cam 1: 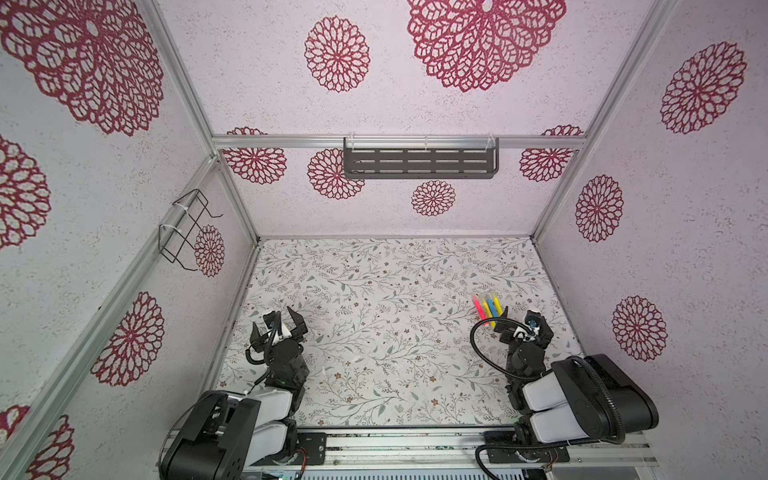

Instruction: Insert the pens into the pen caps

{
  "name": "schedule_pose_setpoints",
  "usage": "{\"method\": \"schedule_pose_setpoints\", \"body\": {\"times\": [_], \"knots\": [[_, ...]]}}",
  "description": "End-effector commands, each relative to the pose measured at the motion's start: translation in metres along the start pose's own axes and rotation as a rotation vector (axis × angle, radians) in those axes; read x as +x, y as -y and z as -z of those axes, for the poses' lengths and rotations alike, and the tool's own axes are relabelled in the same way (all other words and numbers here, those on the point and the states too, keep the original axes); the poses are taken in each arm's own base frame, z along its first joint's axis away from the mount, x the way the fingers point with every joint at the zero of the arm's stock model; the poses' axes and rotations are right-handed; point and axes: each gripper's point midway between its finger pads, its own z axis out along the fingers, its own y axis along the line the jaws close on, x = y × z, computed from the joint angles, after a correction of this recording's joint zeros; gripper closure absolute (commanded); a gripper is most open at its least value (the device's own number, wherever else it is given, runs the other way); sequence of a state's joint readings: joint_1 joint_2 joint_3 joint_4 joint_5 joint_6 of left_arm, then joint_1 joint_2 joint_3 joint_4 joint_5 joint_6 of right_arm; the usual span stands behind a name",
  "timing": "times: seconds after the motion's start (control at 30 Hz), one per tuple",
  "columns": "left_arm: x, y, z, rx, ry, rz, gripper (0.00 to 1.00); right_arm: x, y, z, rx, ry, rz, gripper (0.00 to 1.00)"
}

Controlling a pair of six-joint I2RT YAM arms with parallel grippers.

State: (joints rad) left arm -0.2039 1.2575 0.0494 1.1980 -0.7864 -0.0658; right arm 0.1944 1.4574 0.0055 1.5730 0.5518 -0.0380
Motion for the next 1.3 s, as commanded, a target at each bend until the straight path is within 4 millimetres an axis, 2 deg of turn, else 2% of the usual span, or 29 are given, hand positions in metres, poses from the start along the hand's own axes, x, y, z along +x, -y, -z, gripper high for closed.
{"method": "schedule_pose_setpoints", "body": {"times": [0.0,0.17,0.33,0.67,0.97,1.13,1.27], "knots": [[-0.017,-0.001,-0.001,0.000,0.070,0.036,0.01,-0.014,0.006,0.005,0.004,0.067,-0.029,0.01],[-0.017,0.003,-0.002,0.013,0.073,0.033,0.01,-0.009,-0.004,-0.001,-0.028,0.049,-0.002,0.01],[-0.017,0.003,-0.002,0.014,0.086,0.032,0.01,0.005,-0.023,-0.013,-0.093,0.011,0.062,0.01],[-0.016,0.007,-0.009,0.018,0.080,0.033,0.01,0.005,-0.025,-0.013,-0.102,0.011,0.063,0.01],[-0.016,0.002,-0.015,0.008,0.080,0.049,0.01,0.005,-0.025,-0.013,-0.102,0.011,0.066,0.01],[-0.015,0.007,-0.020,0.034,0.075,0.024,0.01,0.005,-0.026,-0.014,-0.103,0.011,0.066,0.01],[-0.006,0.003,-0.034,0.006,0.051,0.032,0.01,0.006,-0.025,-0.014,-0.102,0.010,0.067,0.01]]}}
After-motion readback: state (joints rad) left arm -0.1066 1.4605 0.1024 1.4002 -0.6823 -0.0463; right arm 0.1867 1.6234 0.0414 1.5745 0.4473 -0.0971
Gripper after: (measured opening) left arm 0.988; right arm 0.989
